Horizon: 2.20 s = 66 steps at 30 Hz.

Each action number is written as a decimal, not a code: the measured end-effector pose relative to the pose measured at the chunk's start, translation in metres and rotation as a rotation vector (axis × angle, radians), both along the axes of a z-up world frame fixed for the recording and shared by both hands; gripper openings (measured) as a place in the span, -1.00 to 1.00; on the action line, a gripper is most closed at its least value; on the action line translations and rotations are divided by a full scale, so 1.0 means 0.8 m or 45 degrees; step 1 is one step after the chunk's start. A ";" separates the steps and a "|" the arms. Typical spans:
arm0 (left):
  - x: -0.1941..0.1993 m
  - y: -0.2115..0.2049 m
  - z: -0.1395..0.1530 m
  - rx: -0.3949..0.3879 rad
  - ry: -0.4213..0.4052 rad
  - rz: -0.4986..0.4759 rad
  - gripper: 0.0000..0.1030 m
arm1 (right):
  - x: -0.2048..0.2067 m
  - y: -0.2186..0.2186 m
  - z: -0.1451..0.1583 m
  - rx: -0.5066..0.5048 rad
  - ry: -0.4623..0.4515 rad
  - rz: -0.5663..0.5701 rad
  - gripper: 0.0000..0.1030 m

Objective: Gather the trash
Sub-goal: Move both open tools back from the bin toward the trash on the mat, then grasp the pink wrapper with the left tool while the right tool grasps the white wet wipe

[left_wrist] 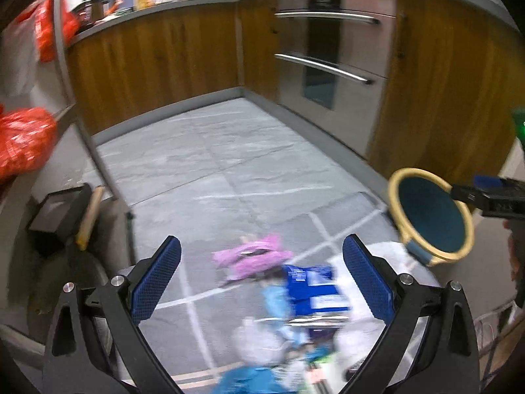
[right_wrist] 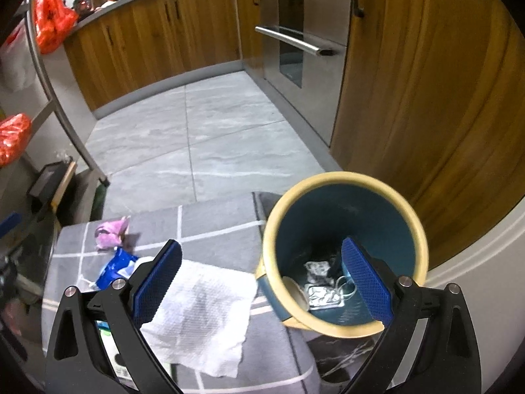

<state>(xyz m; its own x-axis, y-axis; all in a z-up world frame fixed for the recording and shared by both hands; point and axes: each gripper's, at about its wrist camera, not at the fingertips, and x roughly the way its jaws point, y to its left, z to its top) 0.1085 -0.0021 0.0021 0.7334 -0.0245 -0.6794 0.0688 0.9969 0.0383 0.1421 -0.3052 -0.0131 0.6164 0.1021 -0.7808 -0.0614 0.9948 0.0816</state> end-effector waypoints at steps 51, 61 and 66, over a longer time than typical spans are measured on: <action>0.129 0.004 -0.170 0.201 0.402 -0.317 -0.79 | 0.041 0.068 -0.092 0.050 0.267 0.259 0.89; 0.127 -0.003 -0.168 0.248 0.393 -0.340 -0.79 | 0.050 0.071 -0.143 0.136 0.460 0.180 0.36; 0.129 -0.006 -0.169 0.258 0.391 -0.343 -0.80 | 0.049 0.075 -0.151 0.147 0.497 0.199 0.12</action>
